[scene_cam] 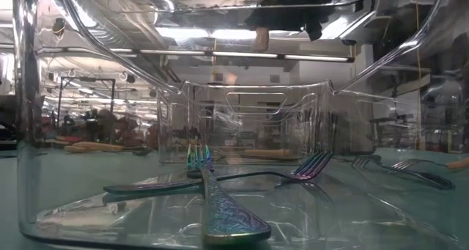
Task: Sort silverware by color (type)
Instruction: Put the yellow fork into the top transparent bin
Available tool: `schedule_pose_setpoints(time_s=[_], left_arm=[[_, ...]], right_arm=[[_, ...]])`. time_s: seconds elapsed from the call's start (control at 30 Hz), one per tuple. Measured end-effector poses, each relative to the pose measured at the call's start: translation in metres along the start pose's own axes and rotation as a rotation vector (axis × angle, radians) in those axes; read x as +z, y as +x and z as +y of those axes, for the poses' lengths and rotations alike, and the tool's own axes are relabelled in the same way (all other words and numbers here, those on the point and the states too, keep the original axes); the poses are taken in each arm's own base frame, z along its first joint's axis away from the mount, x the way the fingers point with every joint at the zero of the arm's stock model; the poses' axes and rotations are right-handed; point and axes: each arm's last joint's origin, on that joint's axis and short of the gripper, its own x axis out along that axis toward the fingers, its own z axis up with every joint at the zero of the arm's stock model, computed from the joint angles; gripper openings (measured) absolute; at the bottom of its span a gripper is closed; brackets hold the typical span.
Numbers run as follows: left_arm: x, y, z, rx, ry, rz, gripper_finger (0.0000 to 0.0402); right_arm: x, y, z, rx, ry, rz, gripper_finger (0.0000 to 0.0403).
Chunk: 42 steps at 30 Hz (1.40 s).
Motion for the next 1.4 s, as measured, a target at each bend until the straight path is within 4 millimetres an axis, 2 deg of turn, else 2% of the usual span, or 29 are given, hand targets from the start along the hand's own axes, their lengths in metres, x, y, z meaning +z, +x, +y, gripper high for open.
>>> schedule_pose_setpoints(time_s=[0.47,0.7,0.83,1.03,1.2,1.4], left_arm=[[-0.02,-0.005,0.006,-0.002,0.161,0.192,0.0033],[-0.035,-0.015,0.007,-0.018,0.251,0.335,0.0033],[-0.043,-0.023,0.005,-0.041,0.301,0.405,0.0033],[-0.049,-0.033,-0.001,-0.066,0.333,0.42,0.0033],[-0.05,-0.036,-0.004,-0.069,0.316,0.419,0.0033],[-0.05,-0.036,-0.003,-0.067,0.316,0.418,0.0033]], right_arm=[[-0.008,0.0,-0.002,-0.009,-0.048,0.075,0.0011],[-0.004,0.012,-0.02,0.002,-0.05,0.098,0.0011],[-0.003,0.022,-0.041,0.018,-0.043,0.144,0.0011],[0.004,0.04,-0.084,0.061,-0.024,0.205,0.0011],[0.034,0.048,-0.121,0.024,-0.086,0.294,0.0011],[0.078,0.044,-0.169,-0.077,-0.255,0.391,0.0011]])
